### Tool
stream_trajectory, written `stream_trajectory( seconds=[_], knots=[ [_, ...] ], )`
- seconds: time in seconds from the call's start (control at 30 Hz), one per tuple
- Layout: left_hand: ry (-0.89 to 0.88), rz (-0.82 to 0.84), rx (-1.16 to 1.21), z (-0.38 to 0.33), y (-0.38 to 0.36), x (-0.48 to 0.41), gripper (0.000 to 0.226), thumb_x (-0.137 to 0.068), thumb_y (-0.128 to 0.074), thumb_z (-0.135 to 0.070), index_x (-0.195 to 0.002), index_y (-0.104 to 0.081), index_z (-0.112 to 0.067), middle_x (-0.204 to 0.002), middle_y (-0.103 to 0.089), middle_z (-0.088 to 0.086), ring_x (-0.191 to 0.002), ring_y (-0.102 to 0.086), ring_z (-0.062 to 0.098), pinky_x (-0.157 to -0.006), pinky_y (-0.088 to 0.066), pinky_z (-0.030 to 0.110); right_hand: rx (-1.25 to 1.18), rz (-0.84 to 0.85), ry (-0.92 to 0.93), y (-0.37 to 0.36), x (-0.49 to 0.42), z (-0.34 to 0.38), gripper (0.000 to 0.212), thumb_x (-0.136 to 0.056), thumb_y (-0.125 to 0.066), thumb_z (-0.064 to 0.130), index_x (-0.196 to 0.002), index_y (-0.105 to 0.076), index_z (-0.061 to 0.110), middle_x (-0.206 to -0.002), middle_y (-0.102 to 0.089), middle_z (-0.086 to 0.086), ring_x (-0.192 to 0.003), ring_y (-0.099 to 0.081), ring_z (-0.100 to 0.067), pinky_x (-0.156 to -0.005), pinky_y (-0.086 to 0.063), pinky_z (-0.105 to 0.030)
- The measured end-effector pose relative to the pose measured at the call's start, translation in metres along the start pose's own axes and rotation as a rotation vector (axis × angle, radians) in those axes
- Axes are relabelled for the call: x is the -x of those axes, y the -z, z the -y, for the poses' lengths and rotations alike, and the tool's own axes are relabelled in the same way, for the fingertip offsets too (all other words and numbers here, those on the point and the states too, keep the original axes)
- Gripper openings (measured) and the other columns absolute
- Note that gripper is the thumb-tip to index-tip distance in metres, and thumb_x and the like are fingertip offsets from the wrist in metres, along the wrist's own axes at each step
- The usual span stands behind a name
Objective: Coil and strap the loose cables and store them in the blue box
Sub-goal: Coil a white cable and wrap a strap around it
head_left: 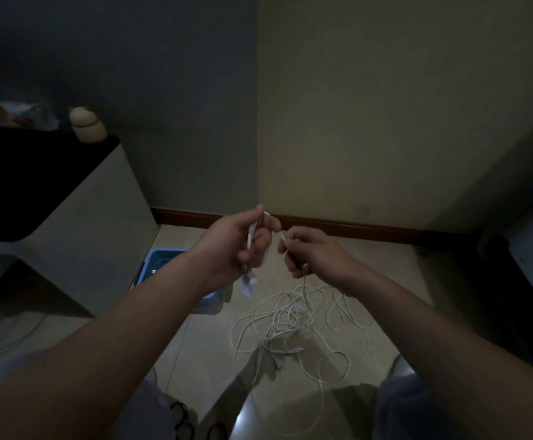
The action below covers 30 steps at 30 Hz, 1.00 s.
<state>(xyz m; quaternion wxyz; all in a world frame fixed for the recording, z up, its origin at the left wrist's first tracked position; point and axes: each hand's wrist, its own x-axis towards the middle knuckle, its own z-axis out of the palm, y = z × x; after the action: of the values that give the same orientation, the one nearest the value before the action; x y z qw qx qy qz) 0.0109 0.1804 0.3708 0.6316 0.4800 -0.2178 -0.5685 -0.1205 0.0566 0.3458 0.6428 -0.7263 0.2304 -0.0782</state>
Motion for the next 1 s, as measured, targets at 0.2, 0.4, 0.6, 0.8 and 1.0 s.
stream_trajectory(
  seconds=[0.2, 0.4, 0.6, 0.8, 1.0],
  knots=[
    [-0.032, -0.210, 0.287, -0.011, 0.013, -0.003, 0.052, -0.104, -0.032, -0.045, -0.100, -0.063, -0.004, -0.066, -0.062, 0.003, -0.046, -0.050, 0.009, -0.048, -0.038, 0.017, 0.521, 0.232, 0.044, -0.010, 0.000, -0.016, 0.041, -0.103, -0.051, 0.027, -0.142, -0.049, 0.041, -0.082, -0.070, 0.000, -0.067, -0.062, -0.009, -0.067, -0.052, -0.025],
    [-0.058, -0.297, 0.278, -0.014, 0.024, -0.006, 0.061, -0.102, -0.033, -0.052, -0.119, -0.059, 0.001, -0.089, -0.076, 0.014, -0.062, -0.069, 0.019, -0.053, -0.052, 0.021, 0.764, 0.262, 0.177, -0.017, -0.001, -0.010, 0.046, -0.101, -0.053, 0.031, -0.147, -0.049, 0.032, -0.107, -0.062, 0.007, -0.075, -0.052, 0.013, -0.073, -0.039, -0.013],
    [-0.007, -0.319, 0.041, -0.012, 0.014, -0.012, 0.064, -0.103, -0.026, -0.052, -0.116, -0.055, 0.004, -0.085, -0.074, 0.021, -0.066, -0.073, 0.029, -0.054, -0.053, 0.025, 0.621, 0.184, 0.234, -0.021, 0.007, 0.001, 0.032, -0.098, -0.053, 0.022, -0.126, -0.069, 0.026, -0.067, -0.063, 0.014, -0.061, -0.058, 0.006, -0.056, -0.039, -0.009],
    [0.068, -0.234, -0.183, 0.003, -0.005, -0.015, 0.063, -0.105, -0.021, -0.046, -0.107, -0.053, 0.009, -0.076, -0.056, 0.020, -0.056, -0.051, 0.027, -0.052, -0.038, 0.027, 0.615, -0.037, 0.365, -0.016, 0.008, 0.012, 0.006, -0.085, -0.067, 0.023, -0.083, -0.073, 0.024, -0.062, -0.064, 0.010, -0.061, -0.060, -0.001, -0.055, -0.041, -0.030],
    [0.100, 0.040, -0.505, 0.004, -0.011, -0.007, 0.082, -0.104, 0.000, -0.050, -0.089, -0.063, 0.001, -0.080, -0.059, 0.028, -0.055, -0.048, 0.030, -0.055, -0.035, 0.035, 0.973, -0.285, 0.422, -0.002, 0.005, 0.011, 0.038, -0.080, -0.061, 0.058, -0.059, -0.043, 0.033, -0.050, -0.047, 0.014, -0.052, -0.045, -0.005, -0.049, -0.033, -0.028]
  ],
)
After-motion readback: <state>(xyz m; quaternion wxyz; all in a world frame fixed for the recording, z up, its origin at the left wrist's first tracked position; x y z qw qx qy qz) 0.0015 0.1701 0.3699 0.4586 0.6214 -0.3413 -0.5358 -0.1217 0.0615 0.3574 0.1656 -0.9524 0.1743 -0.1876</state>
